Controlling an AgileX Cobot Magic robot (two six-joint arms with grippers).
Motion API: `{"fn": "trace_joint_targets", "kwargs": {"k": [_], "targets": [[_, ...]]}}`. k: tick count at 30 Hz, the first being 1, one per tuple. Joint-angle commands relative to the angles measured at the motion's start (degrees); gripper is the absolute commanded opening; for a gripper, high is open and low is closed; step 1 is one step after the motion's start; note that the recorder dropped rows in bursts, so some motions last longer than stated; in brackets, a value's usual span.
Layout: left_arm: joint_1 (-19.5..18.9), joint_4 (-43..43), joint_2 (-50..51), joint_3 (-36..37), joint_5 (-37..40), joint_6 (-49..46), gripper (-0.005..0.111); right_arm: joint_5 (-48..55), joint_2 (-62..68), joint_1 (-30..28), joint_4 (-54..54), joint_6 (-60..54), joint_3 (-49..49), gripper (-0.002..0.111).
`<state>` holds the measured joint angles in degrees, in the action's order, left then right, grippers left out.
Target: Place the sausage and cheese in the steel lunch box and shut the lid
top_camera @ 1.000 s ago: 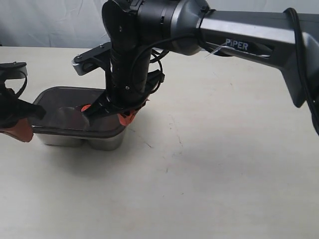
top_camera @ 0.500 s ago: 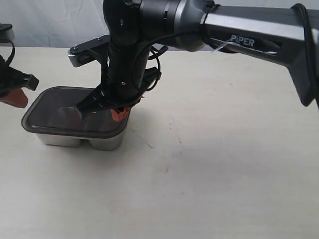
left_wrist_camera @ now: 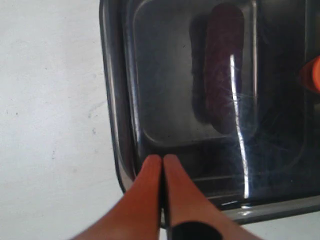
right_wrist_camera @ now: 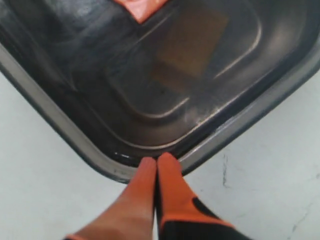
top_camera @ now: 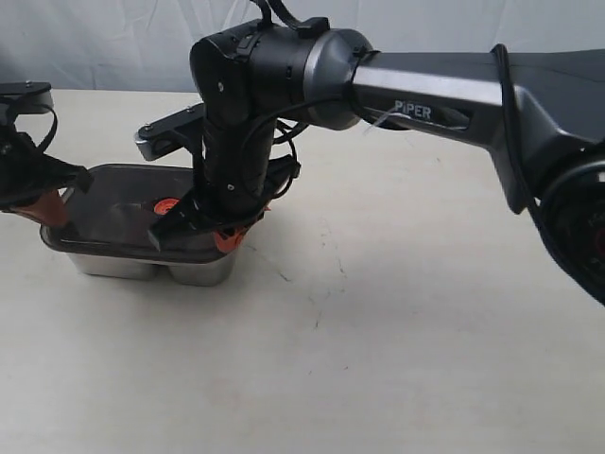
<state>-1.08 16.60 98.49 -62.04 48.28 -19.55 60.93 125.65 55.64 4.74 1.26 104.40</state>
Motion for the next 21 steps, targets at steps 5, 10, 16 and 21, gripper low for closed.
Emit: {"fn": "trace_joint_targets", "kwargs": {"k": [5, 10, 16, 21], "targets": [[0.11, 0.62, 4.55, -0.26, -0.98, 0.23, 0.0, -2.17, 0.24, -0.26, -0.14, -0.16, -0.05, -0.001], [0.11, 1.78, 5.9, -0.26, -1.32, 0.09, 0.0, -3.81, 0.24, -0.26, -0.14, -0.16, -0.05, -0.001], [0.11, 1.66, 5.59, -0.26, -2.34, 0.09, 0.0, -4.48, 0.81, -0.26, -0.39, -0.16, -0.05, -0.001], [0.11, 0.44, 4.21, -0.72, -3.15, 0.09, 0.0, -8.54, -0.78, -0.26, -5.47, 3.31, 0.04, -0.001]]}}
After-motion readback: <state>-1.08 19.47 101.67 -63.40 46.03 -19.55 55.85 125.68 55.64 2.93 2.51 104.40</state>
